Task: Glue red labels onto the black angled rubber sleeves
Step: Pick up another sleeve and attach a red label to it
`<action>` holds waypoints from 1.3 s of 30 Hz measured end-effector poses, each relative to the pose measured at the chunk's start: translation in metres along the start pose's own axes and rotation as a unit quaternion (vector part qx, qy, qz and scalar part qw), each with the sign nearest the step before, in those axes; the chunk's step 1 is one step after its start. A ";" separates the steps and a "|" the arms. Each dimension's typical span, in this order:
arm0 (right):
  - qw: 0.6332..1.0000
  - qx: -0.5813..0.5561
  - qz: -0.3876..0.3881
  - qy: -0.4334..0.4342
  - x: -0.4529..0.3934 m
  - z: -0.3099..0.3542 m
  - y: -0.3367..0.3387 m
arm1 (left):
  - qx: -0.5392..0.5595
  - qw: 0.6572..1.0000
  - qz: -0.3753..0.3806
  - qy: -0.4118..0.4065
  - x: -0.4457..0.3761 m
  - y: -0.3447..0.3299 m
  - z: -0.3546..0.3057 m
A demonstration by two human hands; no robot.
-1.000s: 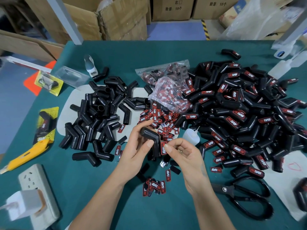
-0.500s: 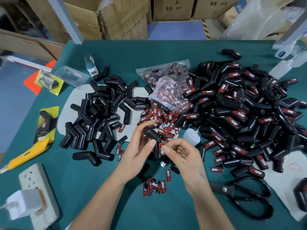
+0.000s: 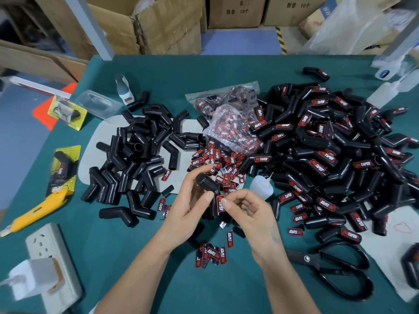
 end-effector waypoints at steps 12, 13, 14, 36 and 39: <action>1.000 -0.013 0.002 0.002 -0.001 0.004 0.001 | -0.010 1.000 -0.012 -0.006 0.001 0.003 0.000; 1.000 -0.012 0.004 0.003 -0.001 0.004 0.001 | -0.010 1.000 -0.011 -0.006 0.001 0.003 -0.001; 1.000 -0.010 0.006 0.002 0.000 0.004 0.001 | -0.010 1.000 -0.011 -0.005 0.001 0.003 0.000; 1.000 -0.003 0.000 -0.001 -0.001 0.001 -0.001 | -0.012 1.000 -0.009 -0.013 0.000 0.002 0.001; 1.000 -0.003 0.003 -0.001 -0.001 0.000 -0.002 | -0.008 1.000 -0.006 -0.014 0.000 0.001 0.000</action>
Point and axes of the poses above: each hand's wrist, its own x-axis away from the middle knuckle, its own y-axis out of the back of the hand, z = x × y, the point moved 7 cm from there along -x, towards the middle knuckle, and after that the axes turned 15 degrees about y, right-handed, at the moved point
